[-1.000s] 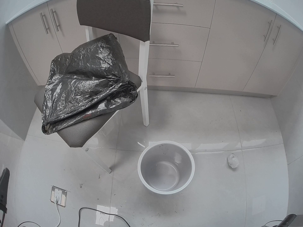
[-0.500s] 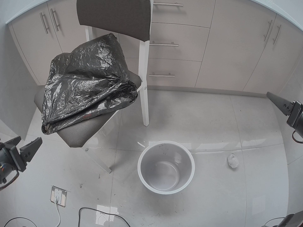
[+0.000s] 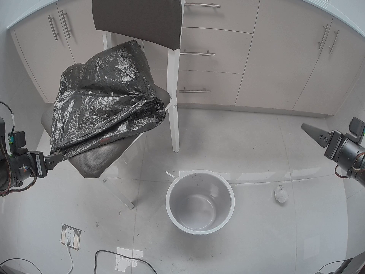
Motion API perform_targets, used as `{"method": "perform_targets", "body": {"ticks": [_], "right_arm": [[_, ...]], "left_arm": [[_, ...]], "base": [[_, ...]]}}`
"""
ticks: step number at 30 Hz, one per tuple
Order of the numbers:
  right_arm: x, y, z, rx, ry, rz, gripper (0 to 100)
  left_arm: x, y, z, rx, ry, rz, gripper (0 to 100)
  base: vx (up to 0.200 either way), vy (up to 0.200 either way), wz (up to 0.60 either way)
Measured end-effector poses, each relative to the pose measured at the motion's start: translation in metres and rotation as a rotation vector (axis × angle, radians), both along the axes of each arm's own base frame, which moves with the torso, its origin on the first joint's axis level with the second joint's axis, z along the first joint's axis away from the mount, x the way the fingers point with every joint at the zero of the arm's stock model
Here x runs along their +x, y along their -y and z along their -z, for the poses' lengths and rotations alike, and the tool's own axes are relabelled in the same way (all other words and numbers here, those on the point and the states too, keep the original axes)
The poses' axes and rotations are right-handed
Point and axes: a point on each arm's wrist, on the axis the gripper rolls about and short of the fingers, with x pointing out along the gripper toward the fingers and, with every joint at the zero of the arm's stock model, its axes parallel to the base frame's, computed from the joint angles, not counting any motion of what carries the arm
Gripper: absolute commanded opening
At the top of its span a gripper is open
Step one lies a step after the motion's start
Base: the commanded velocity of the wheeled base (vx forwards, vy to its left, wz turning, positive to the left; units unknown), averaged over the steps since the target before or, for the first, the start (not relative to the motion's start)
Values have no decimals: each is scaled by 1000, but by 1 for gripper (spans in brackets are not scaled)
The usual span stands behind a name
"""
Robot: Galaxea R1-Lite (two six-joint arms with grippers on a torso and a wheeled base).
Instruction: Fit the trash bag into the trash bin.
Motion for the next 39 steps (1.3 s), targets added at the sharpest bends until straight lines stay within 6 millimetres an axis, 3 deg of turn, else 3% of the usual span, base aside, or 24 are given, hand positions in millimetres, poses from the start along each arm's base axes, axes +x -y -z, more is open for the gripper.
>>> {"method": "perform_targets", "body": {"ticks": [15, 24, 39], "right_arm": [[16, -5, 30, -11, -73, -50, 100], [18, -6, 33, -16, -86, -50, 100], [18, -6, 31, -4, -65, -50, 100]], "left_arm": [[22, -20, 16, 145, -71, -11, 100], [25, -22, 22, 160, -96, -12, 100], [55, -38, 33, 210, -41, -49, 100]], "base": [[0, 0, 0], [0, 0, 0], [0, 0, 0]]}}
